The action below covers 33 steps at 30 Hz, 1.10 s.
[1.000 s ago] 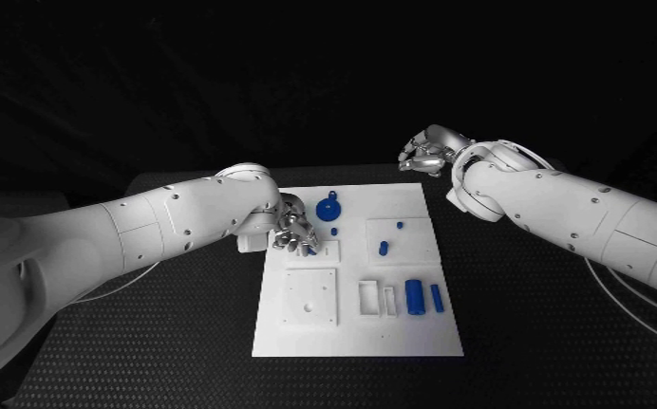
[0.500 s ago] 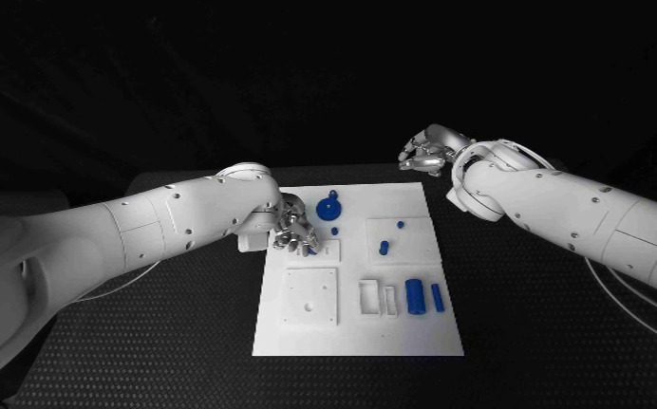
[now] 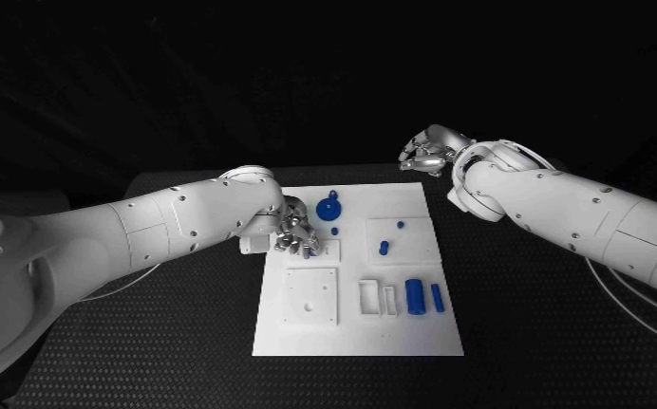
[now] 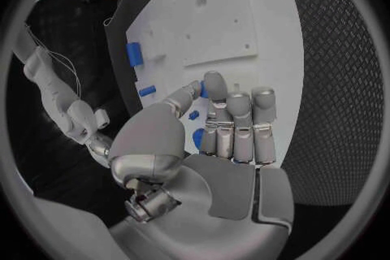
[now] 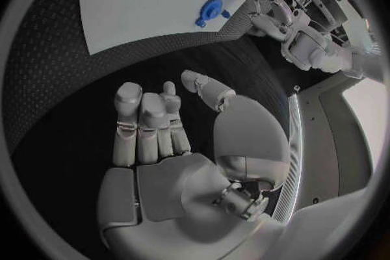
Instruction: Assemble the parts on the task board
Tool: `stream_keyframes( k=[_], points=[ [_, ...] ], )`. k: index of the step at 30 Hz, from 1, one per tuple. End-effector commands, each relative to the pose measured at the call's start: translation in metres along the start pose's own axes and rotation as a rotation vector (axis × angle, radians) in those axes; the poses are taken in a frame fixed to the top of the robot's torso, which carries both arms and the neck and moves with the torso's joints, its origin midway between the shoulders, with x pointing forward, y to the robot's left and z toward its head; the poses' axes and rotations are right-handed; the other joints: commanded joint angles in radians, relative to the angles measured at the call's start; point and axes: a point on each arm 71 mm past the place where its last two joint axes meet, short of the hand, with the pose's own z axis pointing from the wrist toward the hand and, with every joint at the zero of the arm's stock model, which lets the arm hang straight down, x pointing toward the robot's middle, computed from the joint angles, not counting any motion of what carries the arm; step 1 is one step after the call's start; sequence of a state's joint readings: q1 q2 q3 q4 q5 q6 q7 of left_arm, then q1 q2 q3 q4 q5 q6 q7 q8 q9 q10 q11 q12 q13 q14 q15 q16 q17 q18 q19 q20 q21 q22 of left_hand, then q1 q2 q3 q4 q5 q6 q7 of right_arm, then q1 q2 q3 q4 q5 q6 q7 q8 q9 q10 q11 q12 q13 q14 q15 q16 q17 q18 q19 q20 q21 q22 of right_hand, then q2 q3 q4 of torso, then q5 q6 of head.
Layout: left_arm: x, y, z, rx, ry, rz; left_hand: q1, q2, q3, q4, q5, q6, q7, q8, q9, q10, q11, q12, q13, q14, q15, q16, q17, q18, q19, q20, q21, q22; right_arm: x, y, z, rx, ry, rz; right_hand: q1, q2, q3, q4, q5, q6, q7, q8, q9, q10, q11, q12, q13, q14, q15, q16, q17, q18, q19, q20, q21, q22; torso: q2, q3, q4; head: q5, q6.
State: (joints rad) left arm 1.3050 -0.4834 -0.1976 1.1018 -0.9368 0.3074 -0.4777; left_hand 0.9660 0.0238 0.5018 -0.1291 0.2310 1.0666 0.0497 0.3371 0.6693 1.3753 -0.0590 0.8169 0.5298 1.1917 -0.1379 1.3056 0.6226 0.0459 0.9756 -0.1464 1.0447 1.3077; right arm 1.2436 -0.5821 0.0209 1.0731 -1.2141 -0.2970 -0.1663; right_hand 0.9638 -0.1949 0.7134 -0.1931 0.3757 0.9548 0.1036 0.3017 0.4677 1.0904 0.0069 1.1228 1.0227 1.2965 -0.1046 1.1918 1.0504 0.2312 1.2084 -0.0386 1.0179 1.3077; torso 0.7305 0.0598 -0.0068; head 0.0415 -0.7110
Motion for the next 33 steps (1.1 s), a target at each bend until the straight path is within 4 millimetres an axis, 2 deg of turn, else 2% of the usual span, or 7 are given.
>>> stream_keyframes(
  k=[1,17,22,23,29,32,33],
  points=[
    [0.002,0.001,0.002,-0.007,-0.004,0.014,0.006,0.017,0.142,-0.140,0.005,-0.003,-0.001,0.003,-0.001,0.000,-0.004,0.006,0.002,0.015,-0.024,0.004,0.001,0.019,0.002,-0.091,0.001,0.016,0.001,0.001,0.000,-0.008,0.008,-0.002,-0.009,-0.001,-0.004,-0.003,0.005,0.006,0.014,-0.005,0.002,-0.006,-0.001,0.006,-0.001,-0.002,0.002,-0.004,0.001,0.031,0.002,-0.008,-0.005,0.015,0.001,0.0007,-0.0002,-0.002,-0.001],
    [0.000,0.003,0.005,-0.026,-0.056,0.008,0.001,0.022,0.142,-0.134,-0.010,-0.008,0.000,-0.001,0.004,0.001,-0.004,0.008,0.003,0.017,-0.025,0.006,0.001,0.019,0.006,-0.092,0.001,0.014,0.001,0.001,0.000,-0.009,0.008,-0.003,-0.009,-0.001,-0.004,-0.003,0.005,0.007,0.014,-0.005,0.002,-0.006,-0.001,0.006,-0.002,-0.002,0.002,-0.004,0.001,0.031,0.002,-0.008,-0.005,0.015,-0.001,0.0001,0.0003,-0.003,-0.003],
    [-0.004,0.005,0.004,-0.030,-0.101,-0.011,-0.007,0.022,0.139,-0.120,-0.053,-0.017,0.002,-0.009,0.007,0.005,-0.001,0.010,0.004,0.020,-0.024,0.007,0.000,0.020,0.010,-0.093,0.001,0.013,0.000,0.000,-0.001,-0.010,0.009,-0.003,-0.009,-0.001,-0.004,-0.003,0.005,0.007,0.014,-0.005,0.002,-0.006,-0.001,0.006,-0.002,-0.002,0.002,-0.004,0.001,0.031,0.002,-0.008,-0.005,0.015,0.000,-0.0004,0.0014,-0.004,-0.001],
    [-0.004,0.006,0.004,-0.031,-0.108,-0.013,-0.012,0.020,0.137,-0.111,-0.082,-0.032,0.006,-0.018,0.005,0.009,0.002,0.011,0.004,0.023,-0.023,0.008,0.000,0.021,0.013,-0.093,0.001,0.012,0.000,0.000,-0.001,-0.009,0.009,-0.003,-0.009,-0.001,-0.004,-0.003,0.005,0.006,0.014,-0.005,0.002,-0.006,-0.001,0.006,-0.002,-0.002,0.002,-0.004,0.001,0.031,0.002,-0.008,-0.005,0.015,0.000,-0.0005,0.0016,-0.004,-0.002],
    [-0.006,0.008,0.003,-0.037,-0.120,-0.020,-0.017,0.013,0.137,-0.096,-0.098,-0.041,0.010,-0.025,0.004,0.012,0.006,0.011,0.003,0.025,-0.019,0.007,-0.002,0.022,0.014,-0.094,0.000,0.011,0.000,0.000,-0.001,-0.009,0.009,-0.003,-0.010,-0.001,-0.004,-0.003,0.005,0.006,0.014,-0.005,0.002,-0.006,-0.001,0.006,-0.002,-0.003,0.002,-0.004,0.001,0.031,0.002,-0.007,-0.005,0.015,0.000,-0.0007,0.0008,-0.004,-0.003],
    [-0.006,0.009,0.003,-0.037,-0.121,-0.021,-0.033,-0.003,0.130,-0.067,-0.159,-0.047,0.011,-0.033,0.004,0.012,0.007,0.009,0.002,0.025,-0.018,0.005,-0.003,0.022,0.015,-0.094,-0.002,0.010,0.000,0.000,-0.001,-0.009,0.009,-0.003,-0.010,-0.001,-0.005,-0.003,0.005,0.006,0.014,-0.005,0.002,-0.006,-0.001,0.006,-0.002,-0.003,0.002,-0.004,0.001,0.031,0.002,-0.007,-0.006,0.015,0.000,0.0001,0.0012,-0.005,-0.004],
    [-0.006,0.009,0.003,-0.036,-0.121,-0.021,-0.039,-0.010,0.128,-0.058,-0.165,-0.050,0.012,-0.036,0.002,0.012,0.008,0.009,0.002,0.026,-0.018,0.005,-0.004,0.022,0.015,-0.094,-0.003,0.010,0.000,0.000,-0.001,-0.009,0.009,-0.003,-0.010,-0.001,-0.005,-0.003,0.005,0.006,0.015,-0.005,0.002,-0.006,-0.001,0.006,-0.002,-0.003,0.002,-0.004,0.001,0.031,0.002,-0.007,-0.006,0.015,0.000,0.0002,0.0014,-0.005,-0.004]
  ],
)
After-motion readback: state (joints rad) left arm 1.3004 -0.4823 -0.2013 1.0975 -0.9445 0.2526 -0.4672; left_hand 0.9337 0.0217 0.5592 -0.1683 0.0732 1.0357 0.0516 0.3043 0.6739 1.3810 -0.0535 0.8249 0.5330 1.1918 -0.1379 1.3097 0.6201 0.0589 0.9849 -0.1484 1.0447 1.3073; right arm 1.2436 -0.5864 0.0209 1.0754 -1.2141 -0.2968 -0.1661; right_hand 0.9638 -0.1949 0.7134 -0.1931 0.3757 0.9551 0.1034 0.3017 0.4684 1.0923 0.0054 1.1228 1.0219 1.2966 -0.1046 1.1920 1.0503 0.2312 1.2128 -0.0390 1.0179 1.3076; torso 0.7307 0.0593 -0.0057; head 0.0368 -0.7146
